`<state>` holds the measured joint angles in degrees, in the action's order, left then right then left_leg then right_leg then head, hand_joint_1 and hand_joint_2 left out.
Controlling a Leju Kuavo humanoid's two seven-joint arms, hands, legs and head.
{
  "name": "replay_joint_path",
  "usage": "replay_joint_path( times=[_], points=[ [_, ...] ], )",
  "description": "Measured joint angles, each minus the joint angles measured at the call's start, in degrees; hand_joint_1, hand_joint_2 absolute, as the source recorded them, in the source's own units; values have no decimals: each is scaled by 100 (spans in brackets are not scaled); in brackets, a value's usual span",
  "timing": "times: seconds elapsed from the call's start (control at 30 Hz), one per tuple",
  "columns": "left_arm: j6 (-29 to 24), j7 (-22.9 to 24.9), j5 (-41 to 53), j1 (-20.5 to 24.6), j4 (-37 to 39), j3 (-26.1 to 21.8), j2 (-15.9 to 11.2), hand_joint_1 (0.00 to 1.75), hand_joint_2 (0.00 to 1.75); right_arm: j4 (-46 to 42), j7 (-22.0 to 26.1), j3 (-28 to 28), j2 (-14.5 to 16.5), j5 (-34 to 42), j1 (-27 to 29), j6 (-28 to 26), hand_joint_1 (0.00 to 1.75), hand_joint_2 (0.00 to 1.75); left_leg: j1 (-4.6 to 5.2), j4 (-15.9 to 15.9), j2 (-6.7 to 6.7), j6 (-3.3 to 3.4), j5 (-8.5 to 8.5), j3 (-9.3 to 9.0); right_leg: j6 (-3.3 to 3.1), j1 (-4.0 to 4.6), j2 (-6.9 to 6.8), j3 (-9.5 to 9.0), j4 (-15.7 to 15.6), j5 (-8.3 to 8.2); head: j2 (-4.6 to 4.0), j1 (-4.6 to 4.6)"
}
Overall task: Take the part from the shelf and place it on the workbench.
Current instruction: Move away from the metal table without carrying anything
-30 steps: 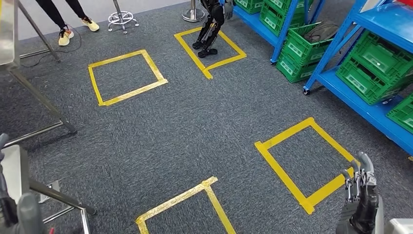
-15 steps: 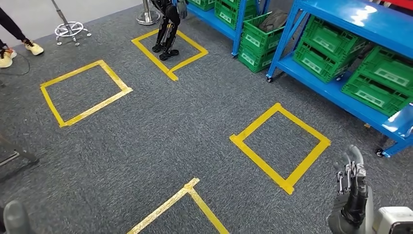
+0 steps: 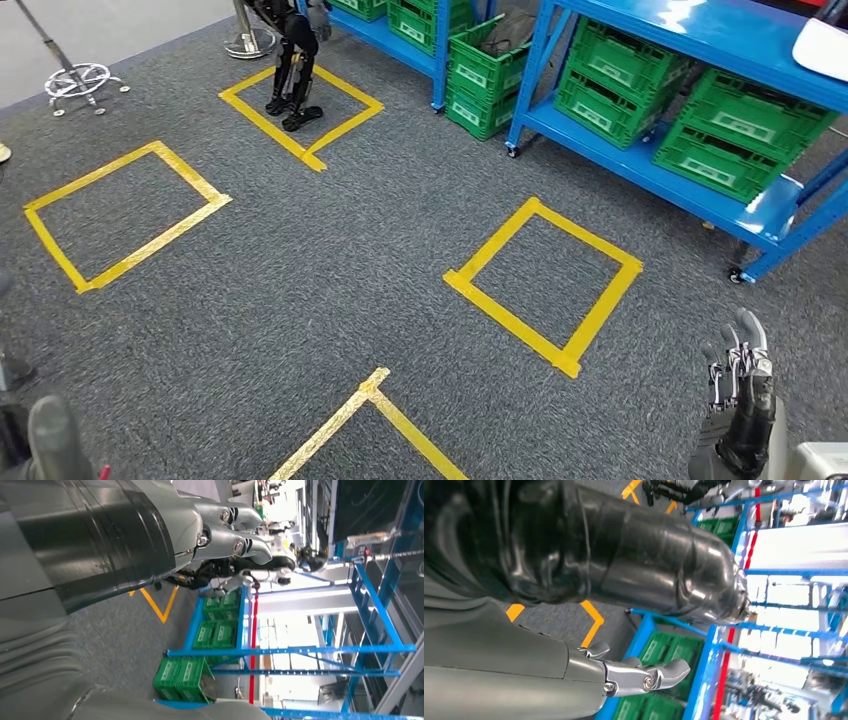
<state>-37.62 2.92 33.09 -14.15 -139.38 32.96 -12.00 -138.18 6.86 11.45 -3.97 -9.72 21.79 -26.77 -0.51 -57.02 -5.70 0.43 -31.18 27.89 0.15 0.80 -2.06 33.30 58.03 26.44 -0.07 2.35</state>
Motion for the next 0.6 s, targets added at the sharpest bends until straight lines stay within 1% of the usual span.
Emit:
replay_joint_path(
  times=[0.03,0.07,0.1,0.13,0.17,0.2,0.23,0.27,0.3,0.33,0.37,0.4,0.43,0.47,0.5,0.53,0.57,0.6],
  points=[
    [1,0,4,6,-1,1,-1,0,0,-2,0,0,3,-2,4,0,0,0,-10,-48,65,-21,-46,5,-31,-14,54,-29,-44,-16,0,-8],
    [1,0,8,11,-1,1,-1,0,0,-3,0,0,5,-3,2,0,0,0,-18,-197,179,-39,-135,64,-64,-34,106,-60,-88,-34,0,-23],
    [1,3,9,10,-1,2,-3,0,0,-3,0,0,8,-4,-5,0,0,0,-29,-473,327,-52,-268,206,-90,-53,154,-86,-118,-46,0,-54],
    [1,8,15,7,-1,4,-4,0,0,-1,0,0,9,-4,-11,0,0,0,-35,-849,442,-61,-417,399,-106,-54,208,-92,-124,-46,0,-98],
    [2,19,34,6,0,5,-6,0,0,1,0,0,10,1,-16,0,0,0,-37,-1242,499,-72,-542,624,-116,-55,266,-91,-123,-45,0,-137],
    [6,38,75,7,2,6,-8,0,0,2,1,0,13,21,-17,0,0,0,-40,-1528,523,-80,-590,813,-118,-54,330,-92,-119,-41,0,-170],
    [13,61,135,15,3,7,-8,0,0,2,5,0,16,57,-16,0,0,0,-43,-1625,533,-84,-535,917,-116,-55,397,-95,-111,-36,0,-193],
    [20,87,201,27,4,7,-8,0,0,2,12,0,18,105,-17,0,0,0,-49,-1502,545,-84,-376,913,-107,-58,467,-98,-97,-29,0,-209],
    [26,110,259,45,4,8,-8,0,0,2,20,0,19,152,-19,0,0,0,-60,-1184,585,-81,-146,807,-92,-64,537,-101,-73,-15,0,-227],
    [30,126,298,65,4,10,-8,0,0,2,29,0,19,188,-21,-1,0,0,-80,-813,691,-78,38,659,-71,-70,601,-96,-44,2,0,-248],
    [32,137,327,80,3,12,-8,0,0,2,37,1,19,210,-26,-2,0,0,-98,-483,798,-74,157,525,-40,-69,667,-79,2,25,0,-266],
    [35,147,352,91,1,15,-8,0,0,2,46,1,20,220,-31,-3,0,0,-105,-265,883,-66,207,433,-5,-71,724,-54,31,40,0,-272],
    [38,158,377,101,-1,19,-8,0,0,2,55,2,21,225,-34,-4,0,0,-100,-178,927,-50,186,394,33,-77,778,-6,44,47,0,-274],
    [41,173,399,114,-2,23,-8,0,0,2,62,3,22,227,-36,-4,0,0,-85,-151,892,-23,178,375,74,-84,833,33,46,51,0,-272],
    [45,189,415,138,-2,27,-8,0,0,1,68,4,23,226,-34,-4,0,0,-81,-141,838,15,185,345,109,-98,860,57,39,48,0,-268],
    [49,206,423,166,-2,31,-7,0,0,1,69,4,23,225,-33,-4,0,0,-82,-124,786,52,194,311,140,-104,816,88,75,74,0,-263],
    [56,221,426,189,-2,36,-7,0,0,1,69,4,21,223,-36,-4,0,0,-89,-106,730,88,208,280,169,-106,704,133,200,158,0,-234],
    [66,234,431,203,-2,45,-6,0,0,0,70,4,20,223,-42,-4,0,0,-94,-92,670,114,221,262,193,-108,558,232,432,299,0,-194]
  ],
)
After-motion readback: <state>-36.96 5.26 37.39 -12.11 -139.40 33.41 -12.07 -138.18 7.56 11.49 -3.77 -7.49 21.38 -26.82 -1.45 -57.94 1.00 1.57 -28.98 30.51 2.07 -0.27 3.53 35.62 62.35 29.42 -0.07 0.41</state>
